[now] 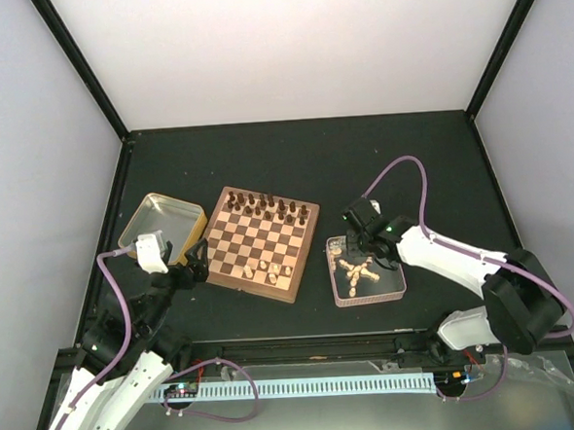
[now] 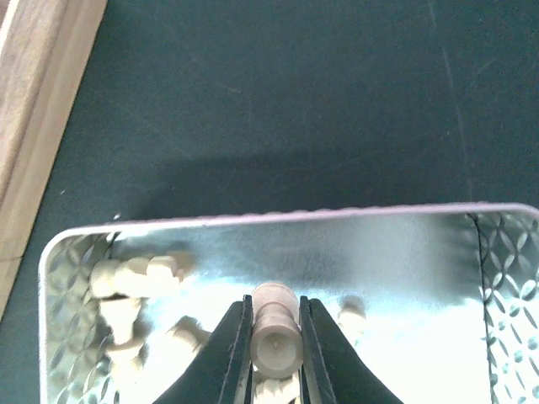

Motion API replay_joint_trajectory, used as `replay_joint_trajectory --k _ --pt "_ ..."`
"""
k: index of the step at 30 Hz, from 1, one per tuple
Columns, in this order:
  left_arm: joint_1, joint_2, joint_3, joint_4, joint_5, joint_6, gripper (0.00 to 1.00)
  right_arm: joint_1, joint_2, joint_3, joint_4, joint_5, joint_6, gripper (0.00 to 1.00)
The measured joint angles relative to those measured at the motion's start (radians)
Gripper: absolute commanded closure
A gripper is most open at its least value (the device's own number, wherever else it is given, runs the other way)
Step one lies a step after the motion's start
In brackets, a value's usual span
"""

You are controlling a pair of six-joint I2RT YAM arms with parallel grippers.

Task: Set up the chess pieces on the board
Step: Pick up the chess piece from the storage box, then place the chess piece on the chessboard.

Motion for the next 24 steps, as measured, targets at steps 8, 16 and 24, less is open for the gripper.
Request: replay_joint_trajectory --k 8,16,24 --pt "0.000 0.000 0.000 0.000 0.001 0.000 0.01 0.157 -0.060 0.080 -0.113 0.055 0.079 0.97" --pt "0.000 -0.031 0.000 0.000 0.003 0.000 0.01 0.418 0.041 0.229 -0.142 0.089 0.189 0.97" --pt "0.000 -0.053 0.000 0.000 0.006 0.000 0.01 0.545 0.222 0.282 -0.126 0.071 0.248 0.97"
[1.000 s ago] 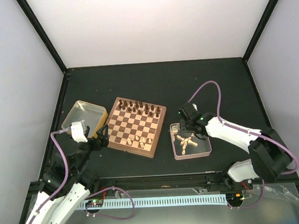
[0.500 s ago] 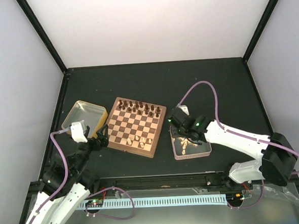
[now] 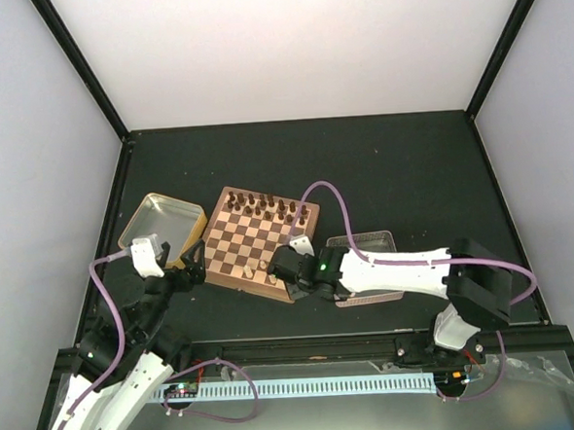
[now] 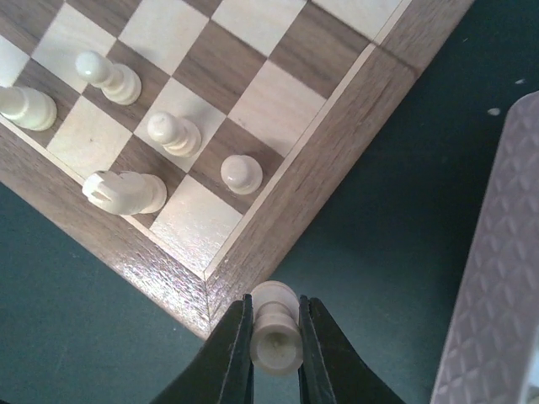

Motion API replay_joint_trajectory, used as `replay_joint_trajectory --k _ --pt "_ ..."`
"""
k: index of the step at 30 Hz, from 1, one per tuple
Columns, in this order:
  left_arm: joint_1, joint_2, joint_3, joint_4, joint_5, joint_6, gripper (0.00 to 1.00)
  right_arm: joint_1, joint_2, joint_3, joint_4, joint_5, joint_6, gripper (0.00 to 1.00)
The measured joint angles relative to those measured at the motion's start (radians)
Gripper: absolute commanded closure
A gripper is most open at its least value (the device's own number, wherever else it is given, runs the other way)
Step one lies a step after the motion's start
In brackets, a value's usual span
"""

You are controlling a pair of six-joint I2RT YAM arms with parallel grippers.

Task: Set up the chess pieces on the board
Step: Place the chess piece on the chessboard.

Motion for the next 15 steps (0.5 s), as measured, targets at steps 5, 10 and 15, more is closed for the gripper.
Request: replay_joint_trajectory --k 5,10,15 --pt "0.000 0.000 0.000 0.000 0.008 0.000 0.01 0.004 0.058 0.012 0.028 -0.029 0.003 0.97" --pt "0.000 0.000 0.000 0.000 0.010 0.000 0.01 0.005 0.123 0.066 0.058 -0.056 -0.001 0.96" --pt "0.000 0.000 0.000 0.000 0.012 0.000 0.01 0.005 0.156 0.092 0.065 -0.071 -0.004 0.96"
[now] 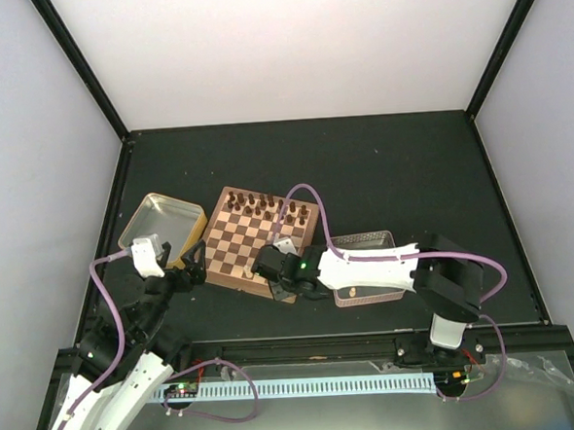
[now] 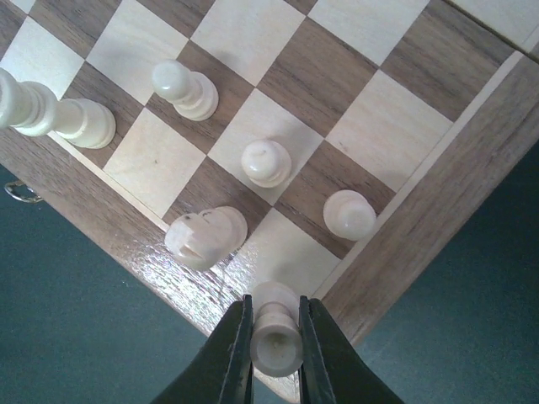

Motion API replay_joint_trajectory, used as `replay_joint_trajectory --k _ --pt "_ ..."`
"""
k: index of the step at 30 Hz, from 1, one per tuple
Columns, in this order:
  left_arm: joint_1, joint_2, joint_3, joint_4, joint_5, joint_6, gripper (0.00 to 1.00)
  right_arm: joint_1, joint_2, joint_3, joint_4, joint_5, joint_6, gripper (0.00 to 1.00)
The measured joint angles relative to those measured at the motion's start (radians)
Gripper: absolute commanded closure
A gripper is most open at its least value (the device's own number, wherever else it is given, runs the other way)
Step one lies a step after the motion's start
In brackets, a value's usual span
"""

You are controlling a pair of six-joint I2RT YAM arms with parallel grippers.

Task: Set up the chess pieces on the board
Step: Place the chess piece on the chessboard.

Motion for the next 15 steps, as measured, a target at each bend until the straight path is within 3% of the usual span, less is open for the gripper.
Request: replay_joint_trajectory --k 15 --pt "0.000 -0.001 0.000 0.000 0.001 0.000 0.01 0.004 0.056 0.053 -0.042 0.005 0.004 0.91"
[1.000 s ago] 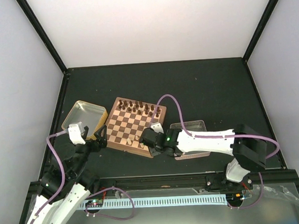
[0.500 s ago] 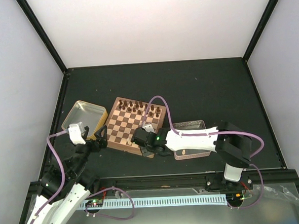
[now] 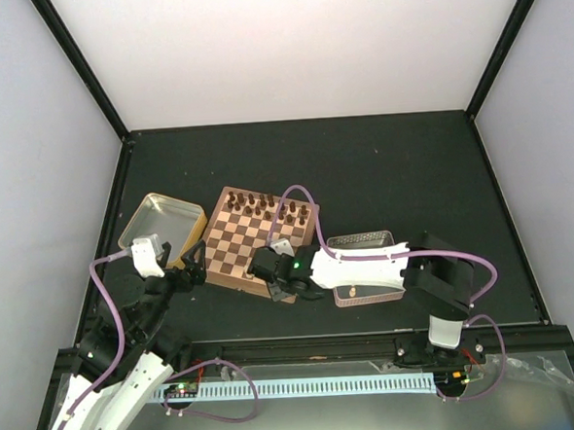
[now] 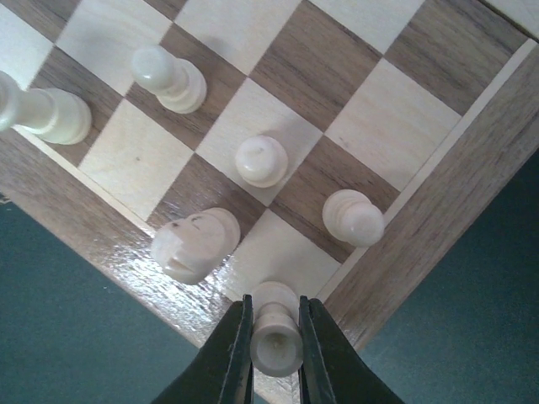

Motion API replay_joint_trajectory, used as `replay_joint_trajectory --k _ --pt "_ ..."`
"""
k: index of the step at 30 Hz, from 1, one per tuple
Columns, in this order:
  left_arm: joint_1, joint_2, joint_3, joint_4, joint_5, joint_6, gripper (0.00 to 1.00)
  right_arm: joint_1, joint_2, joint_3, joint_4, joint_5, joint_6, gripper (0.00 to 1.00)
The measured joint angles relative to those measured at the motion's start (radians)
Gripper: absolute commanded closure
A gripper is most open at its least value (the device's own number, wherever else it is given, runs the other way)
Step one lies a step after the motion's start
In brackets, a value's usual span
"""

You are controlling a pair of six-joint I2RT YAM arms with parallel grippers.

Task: Set up the chess pieces on the board
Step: Place the chess piece on the chessboard, then pick up the chess piece from the storage box.

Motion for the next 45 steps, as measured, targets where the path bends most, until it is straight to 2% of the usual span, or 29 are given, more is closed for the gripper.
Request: replay_joint_trajectory --k 5,20,33,38,45 --pt "0.000 0.000 0.000 0.000 0.000 0.000 0.01 0.000 0.010 0.001 -0.011 0.007 0.000 0.89" --pt "0.000 0.000 0.000 0.000 0.000 0.000 0.01 0.000 0.001 0.005 -0.028 0.023 0.008 0.75" --pt "0.000 0.000 0.000 0.000 0.000 0.000 0.01 -0.018 -0.256 -0.091 -0.035 0.088 0.043 0.72" --pt "0.000 0.000 0.000 0.000 0.008 0.000 0.01 -0.100 -0.450 -0.226 -0.089 0.140 0.073 0.70" --pt "0.000 0.003 0.000 0.002 0.023 0.001 0.01 -0.344 -0.663 -0.476 -0.113 0.126 0.069 0.69"
